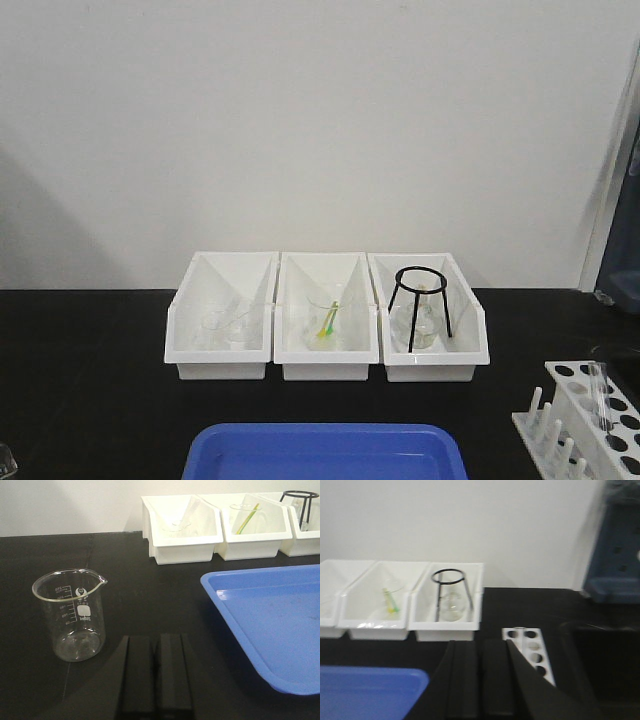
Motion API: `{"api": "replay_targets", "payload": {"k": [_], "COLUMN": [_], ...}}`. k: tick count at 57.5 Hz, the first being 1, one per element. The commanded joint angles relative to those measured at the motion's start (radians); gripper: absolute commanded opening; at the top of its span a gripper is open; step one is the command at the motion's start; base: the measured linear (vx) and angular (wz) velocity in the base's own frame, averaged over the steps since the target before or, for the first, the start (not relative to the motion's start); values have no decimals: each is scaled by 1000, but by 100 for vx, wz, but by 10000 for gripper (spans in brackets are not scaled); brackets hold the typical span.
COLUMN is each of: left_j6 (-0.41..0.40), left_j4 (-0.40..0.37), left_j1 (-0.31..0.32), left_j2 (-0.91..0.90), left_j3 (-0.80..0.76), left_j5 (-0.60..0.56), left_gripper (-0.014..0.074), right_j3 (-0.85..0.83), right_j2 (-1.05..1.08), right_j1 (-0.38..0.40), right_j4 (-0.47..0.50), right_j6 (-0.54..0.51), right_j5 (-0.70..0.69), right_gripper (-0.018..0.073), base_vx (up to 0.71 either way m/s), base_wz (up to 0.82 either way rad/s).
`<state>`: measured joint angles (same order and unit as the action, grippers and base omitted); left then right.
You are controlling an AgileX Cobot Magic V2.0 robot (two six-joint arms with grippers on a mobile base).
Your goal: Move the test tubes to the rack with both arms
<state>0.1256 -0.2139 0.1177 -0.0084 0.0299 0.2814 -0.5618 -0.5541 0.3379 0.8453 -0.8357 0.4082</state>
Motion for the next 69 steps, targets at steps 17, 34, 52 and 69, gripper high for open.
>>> {"api": "replay_targets", "payload": {"k": [17,34,52,69], "left_j6": [-7,-7,-7,-7], "left_j4": [-15,-15,-15,-15], "left_j1": [-3,-3,-3,-3], "left_j2": [-9,-9,-9,-9], "left_j3": [27,27,27,27], "left_j5": [-81,-81,-81,-81], "left_gripper": [-20,-20,-20,-20], "right_j3": [-25,229,558,603], "right_j2": [-2,203,354,359], "right_j1": [-136,-408,-345,-346], "right_j4": [-800,-845,-891,-963], "right_j6": [698,766,854,836], "right_j5": [-118,-311,-500,-583], "right_gripper": [-8,-8,-8,-8], "base_vx": [0,0,0,0], "base_wz": [0,0,0,0]}}
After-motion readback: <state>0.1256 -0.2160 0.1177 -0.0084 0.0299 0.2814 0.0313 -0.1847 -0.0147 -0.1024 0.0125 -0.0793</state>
